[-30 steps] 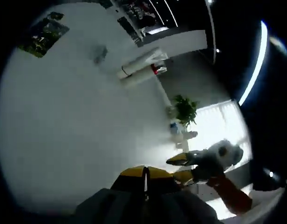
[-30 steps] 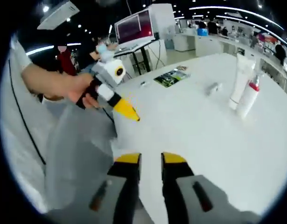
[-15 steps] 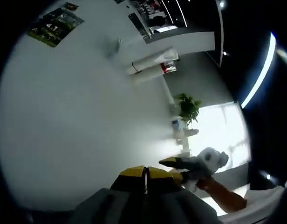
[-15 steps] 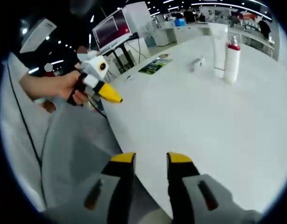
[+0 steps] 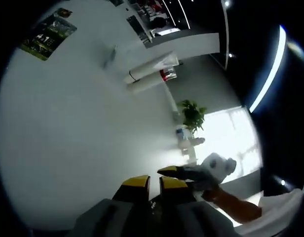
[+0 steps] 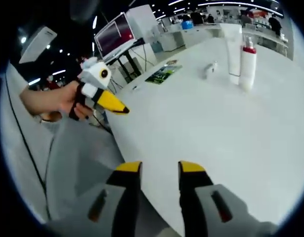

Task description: Arrange the skincare products in the storage area until every visible bottle or jar stands upright without overlapping.

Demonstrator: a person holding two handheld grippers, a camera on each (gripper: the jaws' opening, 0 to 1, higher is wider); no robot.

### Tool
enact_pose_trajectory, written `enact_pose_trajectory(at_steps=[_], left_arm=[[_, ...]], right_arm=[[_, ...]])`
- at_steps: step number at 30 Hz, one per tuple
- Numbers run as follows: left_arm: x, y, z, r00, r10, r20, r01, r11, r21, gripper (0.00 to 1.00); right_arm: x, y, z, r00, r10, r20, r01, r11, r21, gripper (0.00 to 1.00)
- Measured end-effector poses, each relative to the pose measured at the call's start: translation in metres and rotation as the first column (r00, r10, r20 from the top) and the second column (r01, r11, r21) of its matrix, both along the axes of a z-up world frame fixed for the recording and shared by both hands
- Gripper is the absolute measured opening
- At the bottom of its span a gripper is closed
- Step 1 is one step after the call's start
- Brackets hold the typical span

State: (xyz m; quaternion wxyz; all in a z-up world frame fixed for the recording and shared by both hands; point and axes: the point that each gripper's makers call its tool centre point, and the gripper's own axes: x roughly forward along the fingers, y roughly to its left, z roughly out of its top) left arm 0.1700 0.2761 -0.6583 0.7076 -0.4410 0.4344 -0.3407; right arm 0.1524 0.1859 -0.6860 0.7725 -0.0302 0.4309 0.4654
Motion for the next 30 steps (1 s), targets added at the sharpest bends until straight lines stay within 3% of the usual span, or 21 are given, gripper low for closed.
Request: enact_pose_trajectory(at_steps=[11, 20, 26, 30], left_arm=[[0.000, 0.002, -0.002, 0.999, 0.047, 0.002, -0.047, 0.999, 0.001, 0.12], [0.004, 0.011, 0.007, 0.991, 0.136, 0.018, -0.135, 0.990, -0.032, 0.14], [0.007, 0.013, 0.018, 0.983, 0.177, 0.044, -0.174, 0.983, -0.051, 0.16], [0.018, 0.021, 0.042, 0.971, 0.205, 0.120, -0.201, 0.978, -0.048, 0.20]], right_arm=[[-0.004, 0.013, -0.003, 0.999, 0.033, -0.015, -0.033, 0.999, 0.006, 0.33], [-0.010, 0.022, -0.002, 0.998, 0.051, -0.045, -0.050, 0.998, 0.028, 0.34], [-0.006, 0.023, 0.009, 0.998, -0.033, -0.044, 0.037, 0.995, 0.096, 0.35], [0.006, 0.008, 0.019, 0.991, -0.132, 0.022, 0.128, 0.984, 0.124, 0.35]])
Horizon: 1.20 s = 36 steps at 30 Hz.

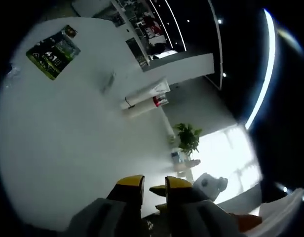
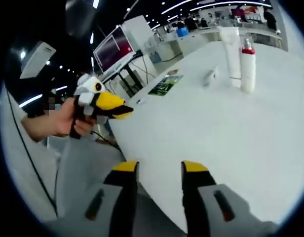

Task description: Arrange the skincare products in the storage area until every visible bottle or jar stands upright without overlapping.

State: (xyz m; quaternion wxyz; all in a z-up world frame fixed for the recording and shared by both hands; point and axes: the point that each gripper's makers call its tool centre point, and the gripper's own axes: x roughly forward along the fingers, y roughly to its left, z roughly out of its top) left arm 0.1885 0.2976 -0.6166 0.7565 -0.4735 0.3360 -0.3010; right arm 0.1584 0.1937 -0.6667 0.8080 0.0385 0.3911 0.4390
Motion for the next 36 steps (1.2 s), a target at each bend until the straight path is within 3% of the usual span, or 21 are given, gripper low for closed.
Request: enact_pose_trajectory(at_steps=[2, 4, 11, 16, 22, 25, 28, 31, 36], left_arm=[[0.005, 0.007, 0.008, 0.999, -0.016, 0.049, 0.014, 0.999, 0.048, 0.24], [0.009, 0.014, 0.017, 0.995, -0.032, 0.096, 0.024, 0.996, 0.085, 0.27], [0.024, 0.033, 0.029, 0.988, -0.004, 0.154, -0.019, 0.989, 0.150, 0.35], [0.027, 0.027, 0.023, 0.985, -0.005, 0.171, -0.030, 0.979, 0.201, 0.42], [0.039, 0.014, 0.025, 0.975, -0.075, 0.208, 0.014, 0.960, 0.281, 0.47], [0.051, 0.011, 0.017, 0.975, -0.069, 0.209, -0.001, 0.947, 0.321, 0.51], [0.058, 0.005, 0.007, 0.978, -0.060, 0.199, -0.012, 0.939, 0.343, 0.53], [0.071, -0.003, -0.005, 0.979, -0.050, 0.198, -0.029, 0.925, 0.379, 0.54], [0.088, -0.009, -0.019, 0.978, -0.066, 0.198, -0.026, 0.905, 0.426, 0.59]], right_arm=[[0.010, -0.013, 0.006, 0.996, -0.069, 0.057, 0.069, 0.998, -0.006, 0.35], [0.012, -0.018, 0.011, 0.993, -0.099, 0.069, 0.098, 0.995, 0.011, 0.35], [0.006, -0.041, 0.021, 0.981, -0.167, 0.093, 0.164, 0.986, 0.038, 0.35], [-0.007, -0.049, 0.016, 0.978, -0.189, 0.092, 0.187, 0.982, 0.026, 0.36], [-0.014, -0.057, 0.009, 0.975, -0.203, 0.094, 0.204, 0.979, 0.003, 0.37], [-0.003, -0.062, 0.015, 0.959, -0.242, 0.151, 0.243, 0.970, 0.009, 0.37], [0.000, -0.068, 0.009, 0.954, -0.268, 0.138, 0.273, 0.962, -0.020, 0.38], [0.004, -0.076, 0.007, 0.942, -0.292, 0.166, 0.303, 0.952, -0.042, 0.38], [0.001, -0.075, 0.002, 0.949, -0.274, 0.159, 0.288, 0.955, -0.073, 0.38]])
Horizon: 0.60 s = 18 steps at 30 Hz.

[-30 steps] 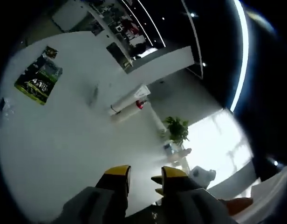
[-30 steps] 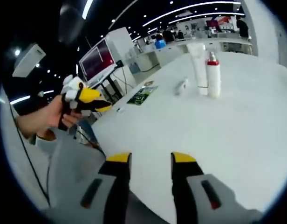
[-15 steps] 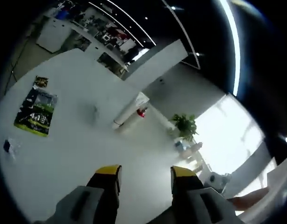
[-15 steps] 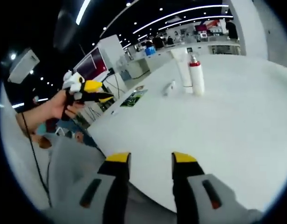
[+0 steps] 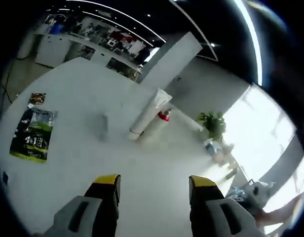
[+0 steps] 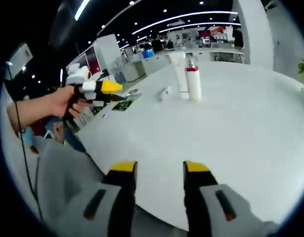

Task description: Arrange the skincare products in the storage area until every visible bottle or jar stands upright without overlapping.

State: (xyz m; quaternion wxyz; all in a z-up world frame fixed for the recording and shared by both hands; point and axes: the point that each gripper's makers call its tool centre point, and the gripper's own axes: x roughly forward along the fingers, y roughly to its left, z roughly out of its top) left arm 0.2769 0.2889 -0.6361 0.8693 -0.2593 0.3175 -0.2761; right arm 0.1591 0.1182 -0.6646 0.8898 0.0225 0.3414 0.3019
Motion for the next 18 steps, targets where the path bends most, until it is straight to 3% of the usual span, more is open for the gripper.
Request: enact_pose_trajectory(at_steps=[3, 5, 8, 11, 15, 18], left_arm=[[0.015, -0.003, -0.009, 1.000, 0.006, -0.010, -0.006, 1.000, 0.027, 0.59], [0.043, -0.005, -0.022, 0.999, 0.035, -0.024, -0.034, 0.998, 0.055, 0.59], [0.061, -0.005, -0.029, 0.998, 0.052, -0.031, -0.050, 0.995, 0.083, 0.59], [0.074, -0.005, -0.034, 0.997, 0.067, -0.033, -0.063, 0.993, 0.103, 0.60], [0.105, 0.001, -0.053, 0.996, 0.084, -0.034, -0.077, 0.982, 0.171, 0.64], [0.122, 0.011, -0.064, 0.990, 0.136, -0.038, -0.125, 0.972, 0.199, 0.64]], right_arm=[[-0.003, 0.004, -0.005, 1.000, 0.029, -0.010, -0.029, 0.999, -0.019, 0.38], [-0.005, 0.008, -0.004, 0.999, 0.053, 0.006, -0.052, 0.998, -0.035, 0.38], [-0.005, 0.009, -0.006, 0.998, 0.067, 0.012, -0.066, 0.996, -0.056, 0.38], [-0.006, 0.011, -0.010, 0.997, 0.078, -0.003, -0.078, 0.995, -0.058, 0.39], [-0.012, 0.015, -0.016, 0.993, 0.107, -0.043, -0.109, 0.993, -0.054, 0.40], [-0.013, 0.014, -0.018, 0.993, 0.107, -0.055, -0.110, 0.992, -0.062, 0.40]])
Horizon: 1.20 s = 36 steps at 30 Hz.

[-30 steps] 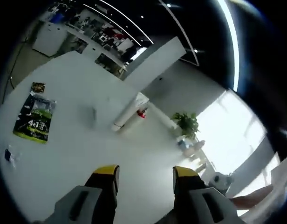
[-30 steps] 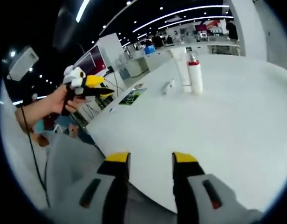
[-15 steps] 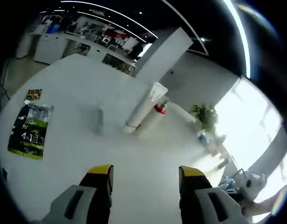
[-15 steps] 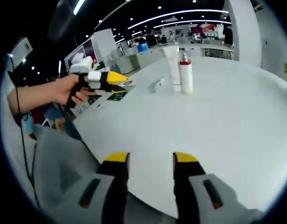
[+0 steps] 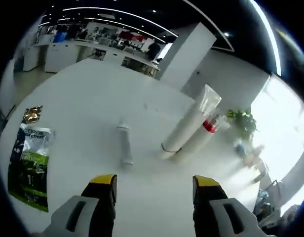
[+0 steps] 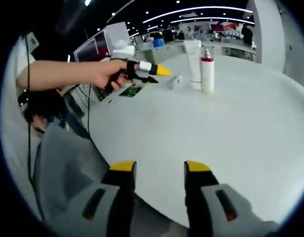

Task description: Arrange the skincare products in the storage area until every visible bottle or jar stands upright without overlapping.

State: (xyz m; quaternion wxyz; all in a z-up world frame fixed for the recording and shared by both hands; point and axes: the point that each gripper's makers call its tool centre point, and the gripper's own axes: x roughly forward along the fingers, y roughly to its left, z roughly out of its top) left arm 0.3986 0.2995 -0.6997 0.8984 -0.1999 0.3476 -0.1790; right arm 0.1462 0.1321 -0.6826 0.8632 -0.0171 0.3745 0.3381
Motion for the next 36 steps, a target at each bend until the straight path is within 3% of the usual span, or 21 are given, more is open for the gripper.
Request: enact_pose_trajectory(at_steps=[3, 10, 22, 25, 28, 31, 32, 36], left_arm=[[0.017, 0.008, -0.009, 0.998, 0.057, -0.003, -0.057, 0.998, 0.005, 0.63], [0.045, 0.005, -0.018, 0.995, 0.091, 0.026, -0.092, 0.995, 0.030, 0.60], [0.063, -0.005, -0.043, 0.996, 0.067, 0.054, -0.074, 0.988, 0.139, 0.48], [0.077, -0.003, -0.045, 0.993, 0.037, 0.109, -0.061, 0.973, 0.223, 0.42], [0.076, -0.007, -0.047, 0.995, 0.029, 0.098, -0.050, 0.974, 0.221, 0.32], [0.070, 0.003, -0.052, 0.993, -0.038, 0.115, -0.006, 0.933, 0.360, 0.24], [0.070, -0.002, -0.051, 0.990, -0.059, 0.126, 0.012, 0.937, 0.349, 0.23], [0.066, 0.001, -0.051, 0.995, -0.012, 0.103, -0.019, 0.957, 0.291, 0.23]], right_arm=[[0.001, -0.003, -0.004, 1.000, -0.014, -0.022, 0.014, 1.000, 0.000, 0.40], [-0.001, -0.005, -0.009, 0.998, -0.025, -0.055, 0.025, 1.000, -0.004, 0.40], [-0.006, -0.007, -0.014, 0.997, -0.019, -0.074, 0.017, 1.000, -0.027, 0.40], [-0.006, -0.008, -0.014, 0.997, -0.024, -0.077, 0.022, 0.999, -0.027, 0.40], [-0.005, -0.009, -0.014, 0.996, -0.034, -0.083, 0.033, 0.999, -0.023, 0.40], [-0.004, -0.008, -0.015, 0.995, -0.036, -0.089, 0.034, 0.999, -0.021, 0.40], [-0.004, -0.008, -0.016, 0.995, -0.034, -0.090, 0.032, 0.999, -0.022, 0.40], [-0.005, -0.007, -0.016, 0.995, -0.025, -0.092, 0.023, 1.000, -0.022, 0.40]])
